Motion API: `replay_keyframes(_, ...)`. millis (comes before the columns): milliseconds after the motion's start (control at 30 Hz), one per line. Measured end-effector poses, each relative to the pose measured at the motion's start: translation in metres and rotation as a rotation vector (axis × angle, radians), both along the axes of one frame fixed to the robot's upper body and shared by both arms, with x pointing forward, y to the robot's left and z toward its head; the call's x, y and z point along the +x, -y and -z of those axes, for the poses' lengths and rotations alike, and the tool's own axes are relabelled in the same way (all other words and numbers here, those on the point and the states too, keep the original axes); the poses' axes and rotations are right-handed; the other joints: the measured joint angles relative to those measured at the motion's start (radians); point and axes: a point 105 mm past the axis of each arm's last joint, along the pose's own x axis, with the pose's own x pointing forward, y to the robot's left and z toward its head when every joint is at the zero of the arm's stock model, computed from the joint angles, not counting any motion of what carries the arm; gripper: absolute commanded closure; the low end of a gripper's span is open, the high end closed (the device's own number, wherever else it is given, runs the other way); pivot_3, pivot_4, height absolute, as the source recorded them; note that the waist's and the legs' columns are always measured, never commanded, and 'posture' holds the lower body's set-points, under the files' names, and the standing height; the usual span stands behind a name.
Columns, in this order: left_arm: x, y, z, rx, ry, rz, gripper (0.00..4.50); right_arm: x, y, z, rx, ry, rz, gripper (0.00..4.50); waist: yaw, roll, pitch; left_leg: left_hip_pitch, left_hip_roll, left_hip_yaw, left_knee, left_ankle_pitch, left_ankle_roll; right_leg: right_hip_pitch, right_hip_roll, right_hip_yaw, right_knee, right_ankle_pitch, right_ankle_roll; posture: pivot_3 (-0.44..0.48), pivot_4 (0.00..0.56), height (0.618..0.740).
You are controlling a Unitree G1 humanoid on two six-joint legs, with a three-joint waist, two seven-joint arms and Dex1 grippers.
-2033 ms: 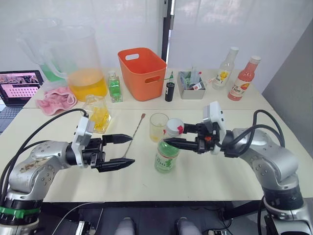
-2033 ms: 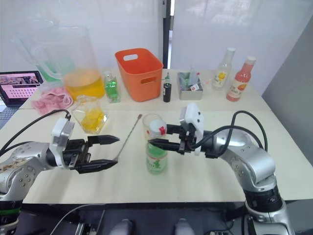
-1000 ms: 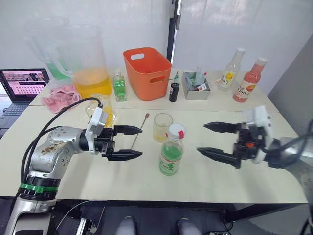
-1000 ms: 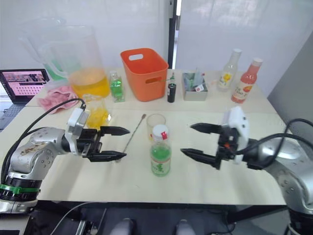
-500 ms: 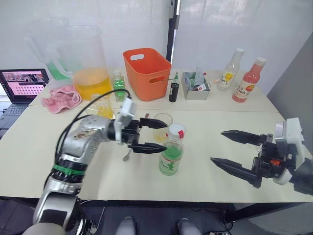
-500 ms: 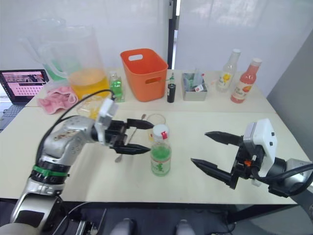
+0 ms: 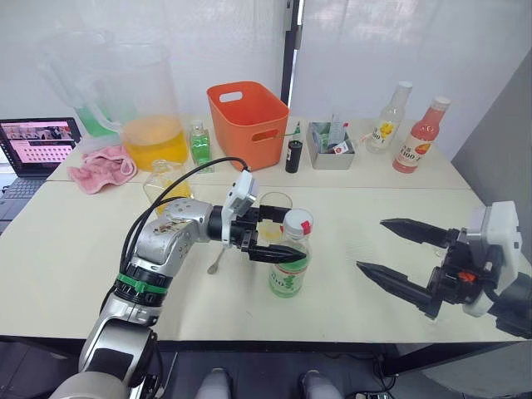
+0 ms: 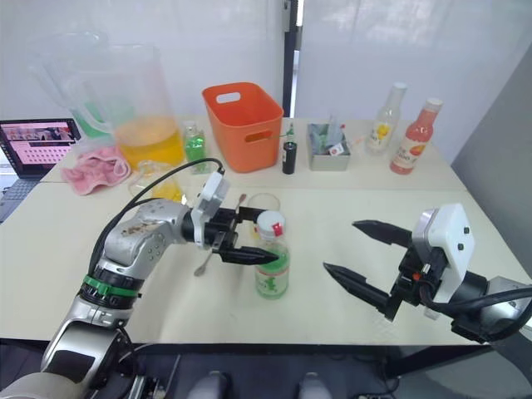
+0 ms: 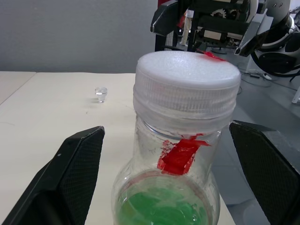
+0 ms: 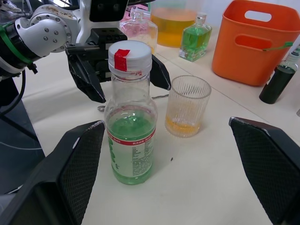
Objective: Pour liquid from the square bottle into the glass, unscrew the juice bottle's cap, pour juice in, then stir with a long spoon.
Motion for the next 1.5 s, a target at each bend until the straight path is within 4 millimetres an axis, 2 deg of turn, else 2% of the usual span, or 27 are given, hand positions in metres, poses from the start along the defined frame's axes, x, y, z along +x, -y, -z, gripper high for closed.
replay_keyframes(100, 0.0, 0.002, 0.0, -0.003, 0.004, 0.002, 0.83, 0.0, -0.002, -0.001, 0.003, 0.0, -0.011, 0.0, -0.001, 0.0, 0.0, 0.0, 0.0, 0.0, 0.0, 0.0, 0.0, 0.0, 0.0, 0.0, 0.0, 0.0, 0.0, 0.0, 0.15, 0.703)
replay_keyframes(267, 0.001, 0.005, 0.001, 0.0, 0.017, -0.01, 2.57, 0.001, -0.007, -0.006, -0.006, 0.02, -0.036, 0.0, 0.0, 0.0, 0.0, 0.0, 0.0, 0.0, 0.0, 0.0, 0.0, 0.0, 0.0, 0.0, 0.0, 0.0, 0.0, 0.0, 0.15, 0.703)
replay_keyframes(333, 0.002, 0.005, 0.0, 0.0, 0.024, -0.019, 3.03, 0.001, -0.01, -0.007, -0.011, 0.022, -0.052, 0.0, 0.0, 0.0, 0.0, 0.0, 0.0, 0.0, 0.0, 0.0, 0.0, 0.0, 0.0, 0.0, 0.0, 0.0, 0.0, 0.0, 0.15, 0.703)
replay_keyframes(500, 0.002, 0.006, 0.0, -0.002, 0.024, -0.023, 3.04, 0.007, -0.02, -0.018, 0.004, 0.052, -0.081, 0.0, -0.002, 0.0, 0.0, 0.0, 0.0, 0.0, 0.0, 0.0, 0.0, 0.0, 0.0, 0.0, 0.0, 0.0, 0.0, 0.0, 0.15, 0.703)
replay_keyframes(667, 0.002, 0.007, 0.0, -0.002, 0.028, -0.022, 3.04, 0.02, -0.039, -0.029, 0.087, 0.045, -0.112, 0.0, -0.001, 0.0, 0.0, 0.0, 0.0, 0.0, 0.0, 0.0, 0.0, 0.0, 0.0, 0.0, 0.0, 0.0, -0.001, 0.0, 0.15, 0.703)
replay_keyframes(1067, -0.003, 0.008, 0.001, -0.005, 0.044, -0.027, 3.05, 0.046, -0.075, -0.013, 0.112, -0.03, -0.067, 0.0, -0.001, 0.0, 0.0, -0.002, 0.0, -0.001, 0.0, 0.0, 0.0, -0.001, 0.0, 0.0, 0.0, 0.002, -0.003, 0.0, 0.15, 0.703)
replay_keyframes(1200, -0.003, 0.007, 0.002, -0.007, 0.047, -0.028, 3.05, 0.051, -0.082, -0.008, 0.1, -0.037, -0.039, 1.07, -0.001, 0.0, 0.0, -0.002, 0.0, -0.001, 0.0, 0.0, 0.0, -0.001, 0.0, 0.0, 0.0, 0.002, -0.004, 0.0, 0.15, 0.703)
replay_keyframes(1300, -0.003, 0.007, 0.001, -0.009, 0.048, -0.036, 3.05, 0.051, -0.088, -0.006, 0.096, -0.047, -0.051, 2.17, -0.001, 0.0, 0.0, -0.001, 0.0, -0.001, 0.0, 0.0, 0.0, -0.001, 0.0, 0.0, 0.001, 0.003, -0.004, 0.0, 0.15, 0.703)
replay_keyframes(1367, -0.002, 0.007, 0.002, -0.01, 0.048, -0.037, 3.05, 0.049, -0.089, -0.006, 0.092, -0.048, -0.057, 2.74, 0.0, 0.0, 0.0, -0.001, 0.0, -0.001, 0.0, 0.0, 0.0, -0.001, 0.0, 0.0, 0.001, 0.003, -0.004, 0.0, 0.15, 0.703)
replay_keyframes(1500, -0.003, 0.007, 0.002, -0.01, 0.051, -0.037, 3.05, 0.049, -0.09, -0.006, 0.089, -0.05, -0.064, 2.79, -0.001, 0.0, 0.0, -0.001, 0.0, -0.001, 0.0, 0.0, 0.0, -0.001, 0.0, 0.0, 0.001, 0.003, -0.004, 0.0, 0.15, 0.703)
